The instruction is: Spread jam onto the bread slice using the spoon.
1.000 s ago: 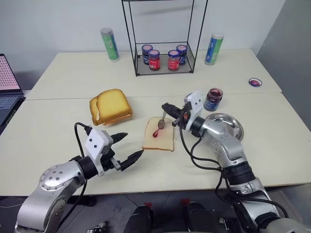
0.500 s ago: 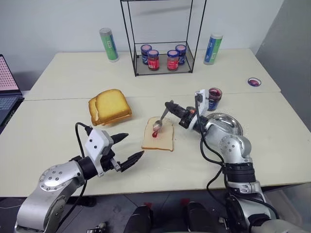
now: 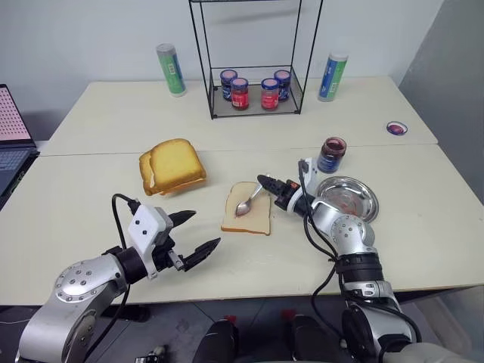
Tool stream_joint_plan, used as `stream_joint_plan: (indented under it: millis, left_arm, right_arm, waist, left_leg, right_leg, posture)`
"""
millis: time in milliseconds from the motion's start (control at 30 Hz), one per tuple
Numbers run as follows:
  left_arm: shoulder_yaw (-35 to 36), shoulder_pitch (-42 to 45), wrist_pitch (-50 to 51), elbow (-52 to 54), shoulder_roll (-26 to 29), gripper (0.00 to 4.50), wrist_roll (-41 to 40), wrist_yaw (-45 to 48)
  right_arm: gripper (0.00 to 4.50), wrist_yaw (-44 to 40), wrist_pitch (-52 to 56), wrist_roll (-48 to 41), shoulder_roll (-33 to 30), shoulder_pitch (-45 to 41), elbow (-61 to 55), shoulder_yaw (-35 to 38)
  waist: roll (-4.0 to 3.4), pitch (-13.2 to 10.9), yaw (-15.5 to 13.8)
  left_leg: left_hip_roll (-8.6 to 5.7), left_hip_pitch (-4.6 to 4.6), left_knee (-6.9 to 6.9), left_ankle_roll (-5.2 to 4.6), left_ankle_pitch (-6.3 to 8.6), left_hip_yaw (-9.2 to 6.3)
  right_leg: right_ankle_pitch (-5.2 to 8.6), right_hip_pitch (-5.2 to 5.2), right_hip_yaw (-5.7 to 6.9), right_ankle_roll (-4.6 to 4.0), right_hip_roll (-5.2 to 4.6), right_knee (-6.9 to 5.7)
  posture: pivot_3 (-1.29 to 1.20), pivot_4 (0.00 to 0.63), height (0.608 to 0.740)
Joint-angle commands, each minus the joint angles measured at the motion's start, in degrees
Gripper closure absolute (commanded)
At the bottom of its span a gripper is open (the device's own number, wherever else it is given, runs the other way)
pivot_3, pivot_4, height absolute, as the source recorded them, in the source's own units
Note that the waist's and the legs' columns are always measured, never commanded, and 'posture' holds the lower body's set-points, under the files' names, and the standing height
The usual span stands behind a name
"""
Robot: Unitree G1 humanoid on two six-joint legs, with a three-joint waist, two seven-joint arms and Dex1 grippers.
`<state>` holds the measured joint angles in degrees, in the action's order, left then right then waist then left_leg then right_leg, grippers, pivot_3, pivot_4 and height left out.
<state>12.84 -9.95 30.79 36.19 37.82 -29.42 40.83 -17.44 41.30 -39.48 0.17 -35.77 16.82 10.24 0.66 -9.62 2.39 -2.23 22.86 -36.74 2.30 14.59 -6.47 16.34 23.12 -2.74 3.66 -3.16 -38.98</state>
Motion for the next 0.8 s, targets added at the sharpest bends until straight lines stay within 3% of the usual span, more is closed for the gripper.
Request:
stream_joint_plan:
  millis: [33, 200, 500, 800]
  left_arm:
    - [0.8, 0.3, -0.5, 2.0, 0.6, 0.00, -1.0, 0.1]
    - [0.6, 0.5, -0.5, 1.7, 0.7, 0.00, -1.1, 0.4]
    - [1.0, 0.5, -0.4, 1.6, 0.9, 0.00, -1.3, 0.5]
    - [0.8, 0.2, -0.2, 2.4, 1.0, 0.00, -1.6, -0.2]
  right_arm:
    - [4.49, 0.6, -2.7, 1.6, -2.2, -1.1, 1.4, 2.4]
    - [4.49, 0.3, -0.5, -0.8, -4.2, -2.0, 0.0, 4.0]
    - [4.49, 2.1, 12.3, -13.0, -1.8, -2.2, -8.7, 7.2]
    - [4.49, 3.3, 4.0, -4.7, 2.7, -2.7, -0.5, 3.4]
  waist:
    - [0.00, 0.0, 0.0]
    - [0.00, 0.0, -0.1]
    - [-0.01, 0.0, 0.0]
    - [-0.01, 0.0, 0.3]
  left_leg:
    - [0.00, 0.00, 0.00, 0.00, 0.00, 0.00]
    - [0.01, 0.00, -0.01, 0.00, 0.00, 0.00]
    - [0.04, 0.02, 0.00, -0.01, 0.00, 0.00]
    - [0.02, 0.02, 0.02, -0.01, 0.00, 0.01]
  right_leg:
    - [0.00, 0.00, 0.00, 0.00, 0.00, 0.00]
    - [0.00, -0.02, 0.00, 0.00, 0.00, 0.00]
    - [0.00, 0.01, -0.01, 0.00, 0.00, 0.00]
    - [0.00, 0.03, 0.00, 0.00, 0.02, 0.00]
  posture:
    - [0.00, 0.150, 0.740]
    - [0.00, 0.150, 0.740]
    - [0.00, 0.150, 0.740]
    - [0.00, 0.150, 0.740]
